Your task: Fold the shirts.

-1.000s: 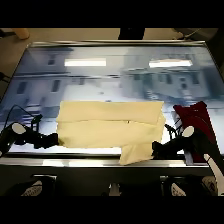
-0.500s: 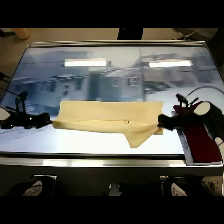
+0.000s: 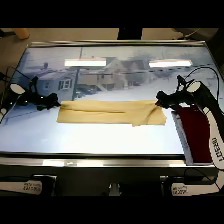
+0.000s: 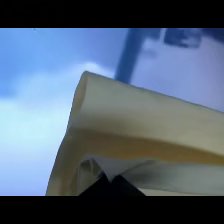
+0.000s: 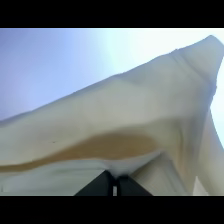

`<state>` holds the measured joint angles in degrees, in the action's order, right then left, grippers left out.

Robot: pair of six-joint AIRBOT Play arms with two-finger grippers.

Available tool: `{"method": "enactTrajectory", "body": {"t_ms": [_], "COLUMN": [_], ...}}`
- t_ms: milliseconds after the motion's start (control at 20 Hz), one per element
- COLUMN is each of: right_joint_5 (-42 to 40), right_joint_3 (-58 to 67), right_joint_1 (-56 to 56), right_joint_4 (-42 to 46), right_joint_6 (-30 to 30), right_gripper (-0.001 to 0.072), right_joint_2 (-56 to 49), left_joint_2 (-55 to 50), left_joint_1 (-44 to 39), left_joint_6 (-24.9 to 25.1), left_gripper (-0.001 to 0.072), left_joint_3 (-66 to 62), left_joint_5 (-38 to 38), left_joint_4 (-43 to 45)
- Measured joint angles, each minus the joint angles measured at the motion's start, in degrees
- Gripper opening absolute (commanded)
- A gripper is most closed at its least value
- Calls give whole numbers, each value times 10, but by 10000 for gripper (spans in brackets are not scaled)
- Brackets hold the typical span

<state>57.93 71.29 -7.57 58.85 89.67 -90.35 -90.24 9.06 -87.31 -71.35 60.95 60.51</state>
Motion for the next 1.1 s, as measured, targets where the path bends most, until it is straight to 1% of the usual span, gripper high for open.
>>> {"method": "enactTrajectory", "body": {"t_ms": [50, 100, 200, 250, 300, 350, 450, 550, 650, 850, 900, 950, 1000, 1050, 1100], "right_joint_5": [-4, -5, 11, 27, 45, 64, 98, 119, 122, 114, 106, 96, 84, 74, 72], "right_joint_3": [3, 7, 19, 24, 29, 30, 29, 26, 24, 25, 25, 24, 23, 23, 25], "right_joint_1": [0, -1, -8, -15, -26, -37, -57, -64, -64, -33, -22, -11, 0, 7, 13], "right_joint_4": [-3, -7, -5, 11, 35, 56, 79, 72, 50, -25, -42, -58, -64, -69, -76], "right_joint_6": [3, 2, -18, -26, -30, -30, -28, -28, -30, -31, -32, -34, -38, -42, -45], "right_gripper": [519, 709, 718, 718, 718, 718, 719, 719, 719, 710, 662, 435, 120, 22, 23], "right_joint_2": [-11, -18, -24, -24, -25, -26, -34, -49, -66, -96, -102, -107, -112, -116, -115], "left_joint_2": [-17, -32, -44, -44, -40, -33, -14, 9, 33, 79, 88, 96, 102, 105, 107], "left_joint_1": [-2, -3, 1, 6, 12, 18, 25, 27, 27, 16, 11, 6, 0, -8, -19], "left_joint_6": [-5, -12, -13, -11, -5, 2, 17, 27, 32, 38, 38, 38, 38, 38, 38], "left_gripper": [638, 636, 633, 632, 627, 597, 597, 597, 598, 597, 598, 598, 597, 593, 422], "left_joint_3": [-10, -19, -29, -32, -34, -35, -37, -38, -39, -39, -39, -39, -39, -39, -38], "left_joint_5": [0, 1, 9, 14, 20, 30, 50, 67, 82, 99, 101, 102, 103, 104, 104], "left_joint_4": [-3, -5, -6, -7, -7, -7, -7, -8, -8, -9, -9, -9, -10, -10, -11]}}
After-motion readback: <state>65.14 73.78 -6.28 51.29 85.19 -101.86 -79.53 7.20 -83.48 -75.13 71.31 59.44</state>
